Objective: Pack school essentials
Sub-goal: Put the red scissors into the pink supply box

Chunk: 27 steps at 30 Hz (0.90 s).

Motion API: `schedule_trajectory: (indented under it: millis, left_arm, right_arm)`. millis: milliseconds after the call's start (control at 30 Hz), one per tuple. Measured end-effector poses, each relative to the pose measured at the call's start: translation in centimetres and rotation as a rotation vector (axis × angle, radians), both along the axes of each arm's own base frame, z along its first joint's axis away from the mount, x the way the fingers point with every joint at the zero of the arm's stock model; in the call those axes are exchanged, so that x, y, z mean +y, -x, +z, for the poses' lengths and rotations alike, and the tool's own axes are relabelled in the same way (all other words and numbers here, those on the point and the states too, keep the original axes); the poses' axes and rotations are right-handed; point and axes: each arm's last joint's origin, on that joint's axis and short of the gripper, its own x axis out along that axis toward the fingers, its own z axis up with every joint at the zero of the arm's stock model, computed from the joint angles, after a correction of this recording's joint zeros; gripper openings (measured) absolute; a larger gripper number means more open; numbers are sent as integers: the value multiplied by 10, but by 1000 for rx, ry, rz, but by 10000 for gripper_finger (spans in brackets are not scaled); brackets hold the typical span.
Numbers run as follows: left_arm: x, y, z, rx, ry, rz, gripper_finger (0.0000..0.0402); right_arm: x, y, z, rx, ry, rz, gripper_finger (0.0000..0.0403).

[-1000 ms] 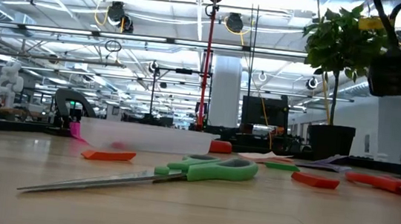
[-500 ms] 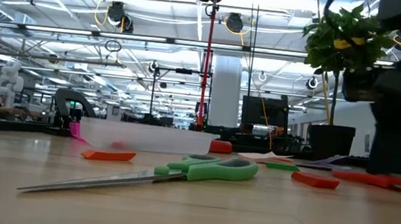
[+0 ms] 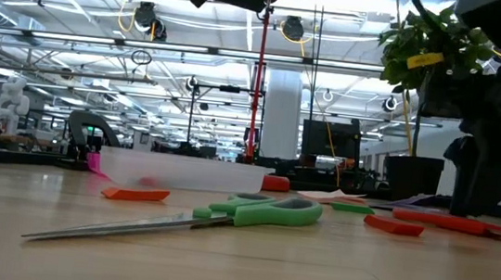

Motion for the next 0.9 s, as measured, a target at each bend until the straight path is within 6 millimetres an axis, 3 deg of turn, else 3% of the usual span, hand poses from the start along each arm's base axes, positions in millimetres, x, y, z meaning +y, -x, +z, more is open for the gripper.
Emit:
schedule_trajectory:
  millis: [467, 900]
  left_arm:
    - [-1, 0, 0, -2, 0, -2, 118]
    - [-1, 0, 1, -4, 0, -2, 118]
  right_arm:
    - [-13, -4, -1, -13, -68, -356, 227]
    - [-15, -5, -22, 102, 36, -329, 207]
